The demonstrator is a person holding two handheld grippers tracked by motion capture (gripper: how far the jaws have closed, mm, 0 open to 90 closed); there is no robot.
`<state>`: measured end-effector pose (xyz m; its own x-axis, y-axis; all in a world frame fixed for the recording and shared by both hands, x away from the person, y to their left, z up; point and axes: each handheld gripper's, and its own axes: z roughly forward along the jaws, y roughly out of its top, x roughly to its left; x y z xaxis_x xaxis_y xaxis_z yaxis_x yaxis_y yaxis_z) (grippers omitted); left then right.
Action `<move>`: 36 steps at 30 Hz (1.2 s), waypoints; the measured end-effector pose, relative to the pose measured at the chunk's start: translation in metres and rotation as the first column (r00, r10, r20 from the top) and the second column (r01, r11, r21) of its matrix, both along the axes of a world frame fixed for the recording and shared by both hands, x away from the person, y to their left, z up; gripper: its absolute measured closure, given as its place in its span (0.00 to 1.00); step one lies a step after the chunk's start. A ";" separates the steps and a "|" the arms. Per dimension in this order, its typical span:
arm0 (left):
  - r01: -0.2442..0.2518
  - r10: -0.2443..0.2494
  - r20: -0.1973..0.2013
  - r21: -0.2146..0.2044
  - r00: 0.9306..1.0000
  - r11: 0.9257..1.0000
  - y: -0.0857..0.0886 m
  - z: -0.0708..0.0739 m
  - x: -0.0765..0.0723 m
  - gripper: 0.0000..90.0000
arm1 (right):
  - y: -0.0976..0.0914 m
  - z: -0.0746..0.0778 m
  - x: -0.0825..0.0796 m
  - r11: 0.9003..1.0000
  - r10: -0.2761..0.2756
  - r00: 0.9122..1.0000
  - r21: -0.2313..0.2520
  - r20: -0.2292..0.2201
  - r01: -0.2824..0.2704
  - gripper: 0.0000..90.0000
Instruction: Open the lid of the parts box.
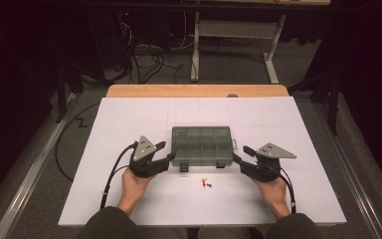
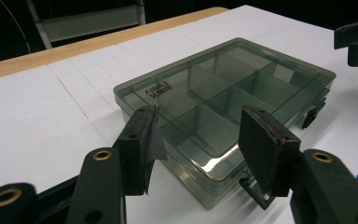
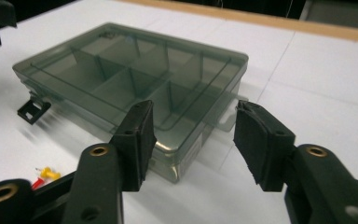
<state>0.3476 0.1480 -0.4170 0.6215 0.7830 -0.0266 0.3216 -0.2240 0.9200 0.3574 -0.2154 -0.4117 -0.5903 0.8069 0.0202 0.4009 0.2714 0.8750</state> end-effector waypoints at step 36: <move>0.044 -0.025 -0.234 0.074 0.972 0.996 0.007 0.003 0.004 1.00 | 0.002 0.004 0.005 0.987 0.033 0.982 -0.151 -0.186 -0.062 1.00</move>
